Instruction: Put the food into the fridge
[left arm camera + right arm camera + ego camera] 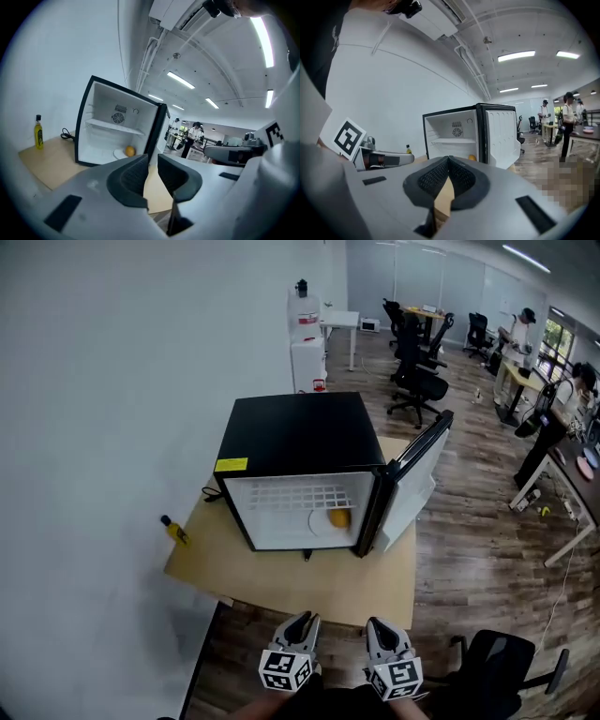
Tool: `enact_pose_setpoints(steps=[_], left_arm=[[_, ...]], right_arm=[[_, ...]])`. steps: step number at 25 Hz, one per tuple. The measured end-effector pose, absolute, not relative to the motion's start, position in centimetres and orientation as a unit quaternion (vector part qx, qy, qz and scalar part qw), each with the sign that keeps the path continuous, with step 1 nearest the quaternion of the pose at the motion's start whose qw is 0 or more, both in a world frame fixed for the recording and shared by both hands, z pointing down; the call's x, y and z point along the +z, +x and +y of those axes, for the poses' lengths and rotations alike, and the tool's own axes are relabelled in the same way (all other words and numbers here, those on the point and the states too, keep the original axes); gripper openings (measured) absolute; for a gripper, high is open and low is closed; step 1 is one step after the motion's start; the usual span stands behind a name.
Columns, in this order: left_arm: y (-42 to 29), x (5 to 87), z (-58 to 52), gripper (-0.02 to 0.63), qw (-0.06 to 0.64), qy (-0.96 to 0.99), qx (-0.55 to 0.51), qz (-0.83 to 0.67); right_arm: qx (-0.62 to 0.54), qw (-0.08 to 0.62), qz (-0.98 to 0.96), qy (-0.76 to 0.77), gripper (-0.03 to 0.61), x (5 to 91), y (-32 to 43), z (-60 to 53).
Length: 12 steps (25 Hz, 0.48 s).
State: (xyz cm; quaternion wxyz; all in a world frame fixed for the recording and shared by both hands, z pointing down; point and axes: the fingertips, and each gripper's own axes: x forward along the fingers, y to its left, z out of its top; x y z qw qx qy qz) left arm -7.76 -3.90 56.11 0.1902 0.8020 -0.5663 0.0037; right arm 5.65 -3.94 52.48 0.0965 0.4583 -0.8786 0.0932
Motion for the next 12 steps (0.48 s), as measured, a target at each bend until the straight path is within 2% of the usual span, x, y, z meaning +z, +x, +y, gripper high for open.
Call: enact_pose_setpoints(steps=[3,6,12], left_arm=[[-6.3,54.8,-0.4,0.034,0.191,0.792,0.005,-0.580],[-4.9,53.4,2.7,0.028,0.211,0.761,-0.025,-0.614],[-1.2,49.1,9.4,0.020,0.151,0.744,-0.056,-0.649]], right_arm=[[0.104,0.086,-0.887,0.442,0.060,50.8,6.5,-1.1],[0.085,0.092,-0.894,0.431,0.060,49.4,9.0,1.6],[0.048,0.070,-0.902,0.423,0.060,46.7,13.1,6.5]])
